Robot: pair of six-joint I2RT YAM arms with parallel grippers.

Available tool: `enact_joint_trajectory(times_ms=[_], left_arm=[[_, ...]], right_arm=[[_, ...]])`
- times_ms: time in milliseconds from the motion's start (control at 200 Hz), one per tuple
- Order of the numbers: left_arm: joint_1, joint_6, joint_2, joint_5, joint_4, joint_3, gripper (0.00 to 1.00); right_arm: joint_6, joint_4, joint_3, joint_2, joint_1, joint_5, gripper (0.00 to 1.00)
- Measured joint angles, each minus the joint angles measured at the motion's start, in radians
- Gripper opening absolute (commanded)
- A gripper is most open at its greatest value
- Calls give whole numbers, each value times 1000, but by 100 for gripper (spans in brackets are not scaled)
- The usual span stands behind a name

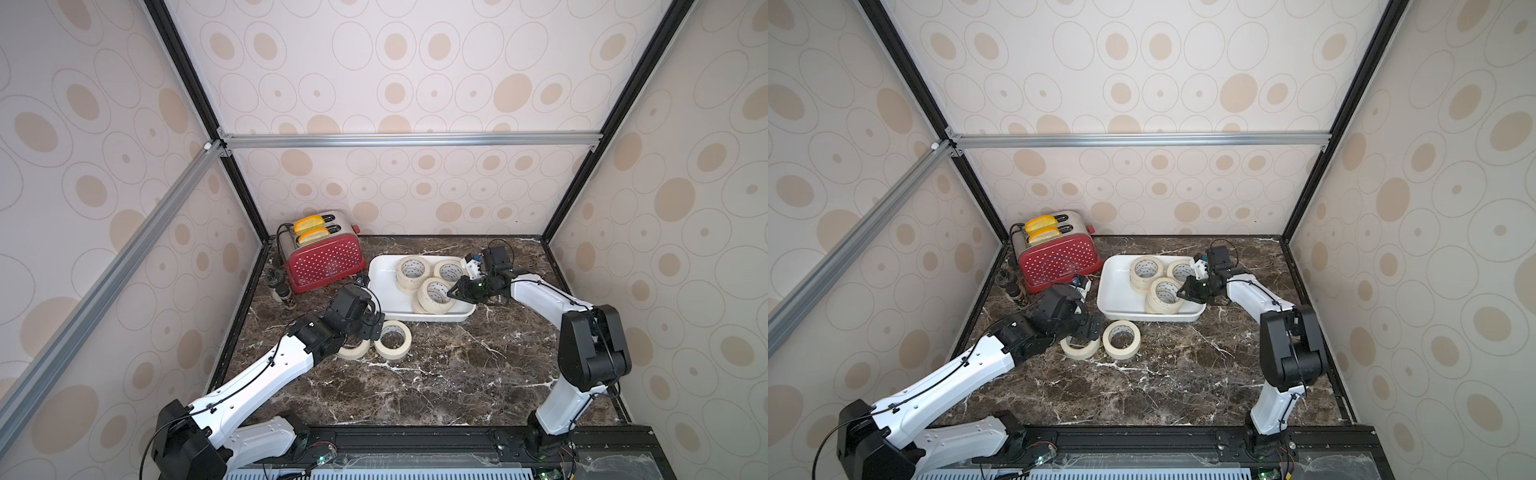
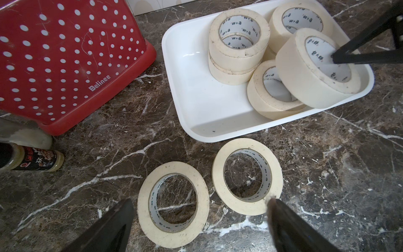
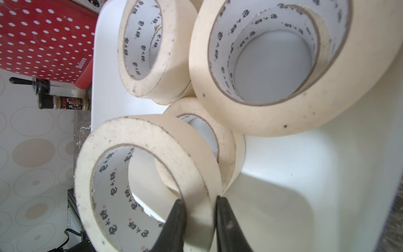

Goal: Take out the art tape in the storage box
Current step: Pick up the art tape from the storage box, then place the art tape at the center of the board.

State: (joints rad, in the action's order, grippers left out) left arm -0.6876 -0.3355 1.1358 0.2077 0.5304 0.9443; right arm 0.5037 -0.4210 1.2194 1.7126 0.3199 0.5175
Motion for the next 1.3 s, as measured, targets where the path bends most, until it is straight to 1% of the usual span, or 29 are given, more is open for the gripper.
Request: enact_joint_trajectory(times_ms=[270,511,691,866,1057,1297], left_arm=[[0,-1,10,-8,-22,-9,99],[0,-12,10,-11,-55,-29,99],[0,-13,-3,-6,-75,-40,99],[0,-13,-24,1,-76,-47,99],[0,-16,-28,3,-77,-47,99],[0,-16,-28,5,-76,-47,99]], right_arm=[[-23,-45,-120,-212,6,-9,5],[-53,-124,-246,-419,37,-69,5],[-52,-153,-339,-509,73,-122,5],[-60,-169,-375,-502,138,-175,6],[-64,-150,-375,-425,221,-250,6],[-47,-82,-388,-340,244,-312,7]])
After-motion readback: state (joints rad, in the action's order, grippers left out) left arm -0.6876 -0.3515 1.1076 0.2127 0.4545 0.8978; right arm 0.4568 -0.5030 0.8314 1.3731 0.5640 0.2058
